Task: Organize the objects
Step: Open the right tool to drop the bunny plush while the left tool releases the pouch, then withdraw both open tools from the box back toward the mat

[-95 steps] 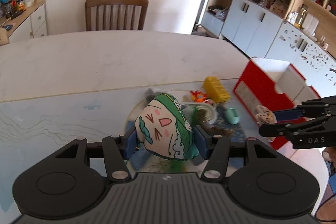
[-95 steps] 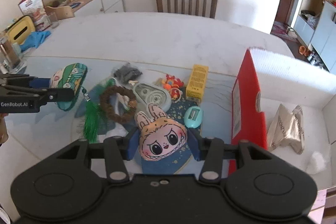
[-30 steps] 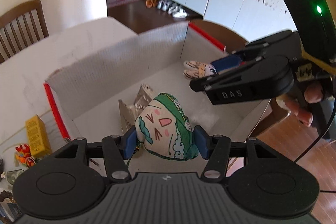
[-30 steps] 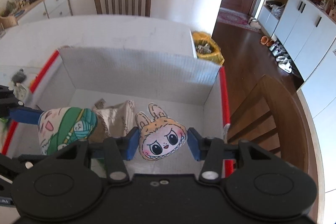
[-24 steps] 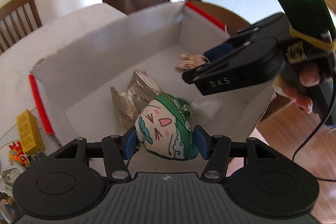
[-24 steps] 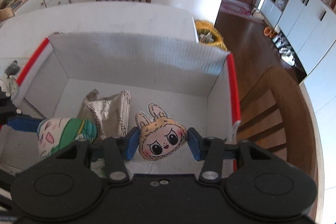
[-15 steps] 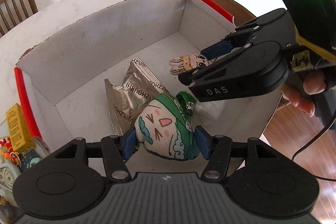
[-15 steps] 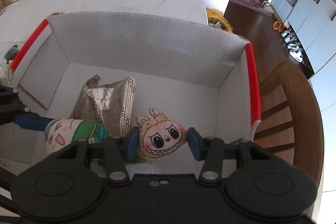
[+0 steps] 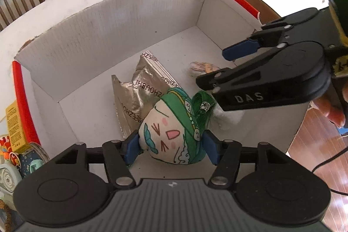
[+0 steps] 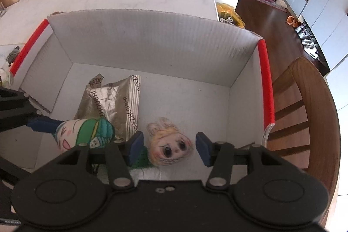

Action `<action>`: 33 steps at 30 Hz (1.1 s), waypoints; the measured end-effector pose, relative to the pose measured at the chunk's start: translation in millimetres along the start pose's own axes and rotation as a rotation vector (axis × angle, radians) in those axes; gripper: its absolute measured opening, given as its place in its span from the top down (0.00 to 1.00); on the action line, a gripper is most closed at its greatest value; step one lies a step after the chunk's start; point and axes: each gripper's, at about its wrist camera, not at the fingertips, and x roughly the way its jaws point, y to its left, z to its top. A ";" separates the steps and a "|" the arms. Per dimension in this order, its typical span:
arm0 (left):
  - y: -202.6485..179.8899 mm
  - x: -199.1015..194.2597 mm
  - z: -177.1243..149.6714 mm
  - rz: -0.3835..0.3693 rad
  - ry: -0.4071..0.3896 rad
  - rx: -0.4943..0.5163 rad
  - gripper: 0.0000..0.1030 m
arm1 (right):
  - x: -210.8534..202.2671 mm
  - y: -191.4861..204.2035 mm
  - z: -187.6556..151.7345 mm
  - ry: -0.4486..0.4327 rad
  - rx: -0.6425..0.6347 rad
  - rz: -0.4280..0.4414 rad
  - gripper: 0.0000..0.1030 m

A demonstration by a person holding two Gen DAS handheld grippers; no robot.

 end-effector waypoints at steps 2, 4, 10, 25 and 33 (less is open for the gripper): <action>-4.7 2.8 -3.4 0.001 -0.011 -0.008 0.40 | -2.5 -3.4 0.8 -0.008 0.001 0.005 0.46; -5.2 1.2 -4.1 0.001 -0.022 -0.010 0.39 | -7.7 -4.0 0.3 -0.024 0.007 0.007 0.44; -6.6 -16.2 -7.0 -0.004 -0.081 0.000 0.31 | -25.5 -4.3 -2.6 -0.075 0.036 0.033 0.41; -4.8 -74.7 -26.6 -0.024 -0.246 -0.033 0.31 | -91.9 12.1 -12.6 -0.215 0.050 0.069 0.37; 0.5 -110.3 -41.7 -0.014 -0.329 -0.037 0.31 | -120.9 25.6 -23.8 -0.287 0.077 0.081 0.35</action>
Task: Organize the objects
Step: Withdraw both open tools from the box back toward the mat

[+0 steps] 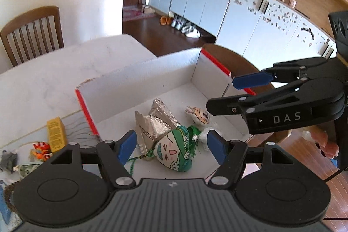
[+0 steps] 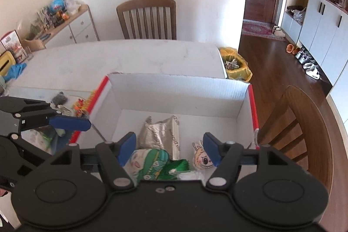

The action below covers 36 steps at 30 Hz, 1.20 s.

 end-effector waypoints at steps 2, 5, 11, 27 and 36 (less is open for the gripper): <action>1.2 -9.9 -0.9 0.009 -0.020 0.003 0.31 | -6.7 4.5 -0.6 -0.021 0.004 -0.001 0.33; 4.9 -24.1 -5.0 0.016 -0.044 0.010 0.31 | -16.4 11.9 -2.0 -0.048 0.016 0.005 0.31; 16.8 -49.8 -12.6 0.014 -0.081 0.008 0.25 | -30.2 29.6 -5.3 -0.089 0.028 0.008 0.27; 74.6 -97.9 -42.8 0.052 -0.134 -0.070 0.14 | -39.6 87.5 -14.8 -0.156 0.067 0.011 0.06; 114.1 -112.7 -61.7 0.078 -0.162 -0.121 0.01 | -31.5 120.7 -15.2 -0.165 0.088 0.026 0.01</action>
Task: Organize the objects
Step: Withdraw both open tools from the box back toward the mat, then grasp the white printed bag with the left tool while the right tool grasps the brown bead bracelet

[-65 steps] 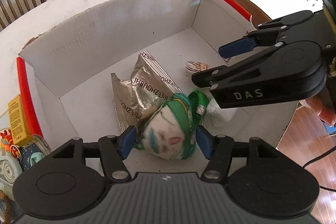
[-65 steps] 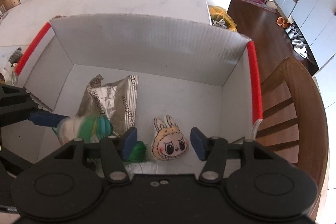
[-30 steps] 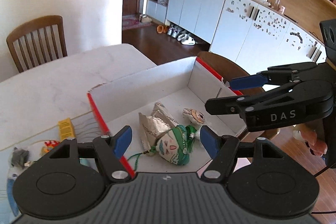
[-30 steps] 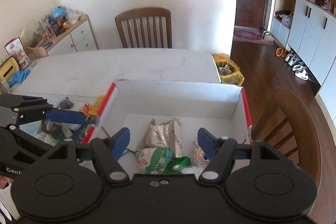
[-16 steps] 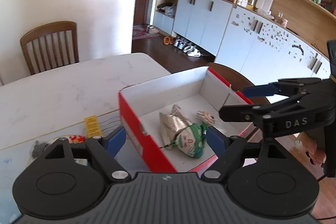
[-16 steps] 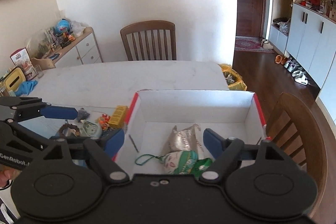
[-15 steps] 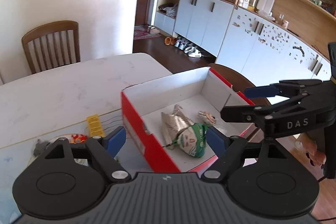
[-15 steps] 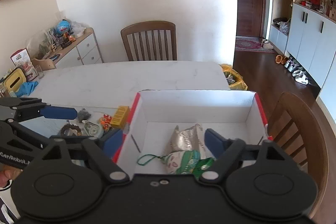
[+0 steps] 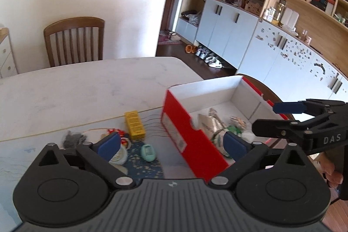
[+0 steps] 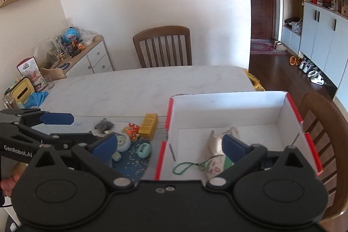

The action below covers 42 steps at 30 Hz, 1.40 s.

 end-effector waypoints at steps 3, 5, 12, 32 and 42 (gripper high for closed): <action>14.3 -5.0 -4.3 0.025 -0.020 -0.008 0.00 | 3.9 10.8 -0.6 0.002 0.002 0.005 0.01; 26.0 -8.2 -7.2 0.036 -0.027 -0.019 0.00 | 6.3 17.8 -0.8 0.005 0.002 0.009 0.01; 66.0 -17.4 -22.7 0.074 -0.036 -0.034 0.00 | 17.6 43.0 -1.2 0.020 -0.002 0.037 0.01; 112.1 18.3 -83.3 0.065 0.052 0.036 0.00 | 93.7 98.9 -6.7 0.159 -0.042 0.059 0.01; 100.6 42.6 -102.8 0.089 0.068 0.071 0.00 | 129.9 124.0 -12.6 0.259 -0.094 0.114 0.10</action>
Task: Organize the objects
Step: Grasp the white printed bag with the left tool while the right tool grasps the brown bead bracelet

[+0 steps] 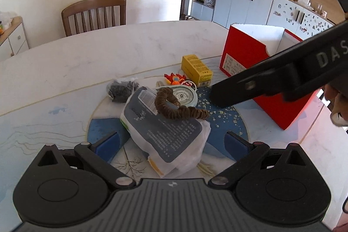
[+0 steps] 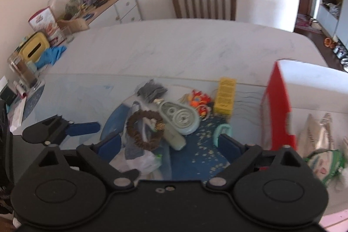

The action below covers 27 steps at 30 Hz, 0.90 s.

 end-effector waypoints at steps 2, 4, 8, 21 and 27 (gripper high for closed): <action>-2.4 3.4 -0.6 -0.001 -0.001 -0.002 0.00 | 8.6 7.1 1.3 0.020 -0.015 0.018 0.13; -4.5 7.5 -2.4 0.003 -0.003 0.003 0.00 | 17.7 14.7 2.5 0.038 -0.032 0.029 0.14; -9.1 16.3 -5.6 0.016 -0.006 0.033 0.00 | 35.7 19.1 5.5 0.085 -0.045 0.047 0.22; -23.2 29.8 -7.0 0.011 -0.014 0.080 0.07 | 55.9 23.8 8.8 0.142 -0.078 0.070 0.48; -21.0 31.3 -7.7 0.041 -0.010 0.064 0.24 | 57.3 25.8 8.6 0.143 -0.083 0.080 0.57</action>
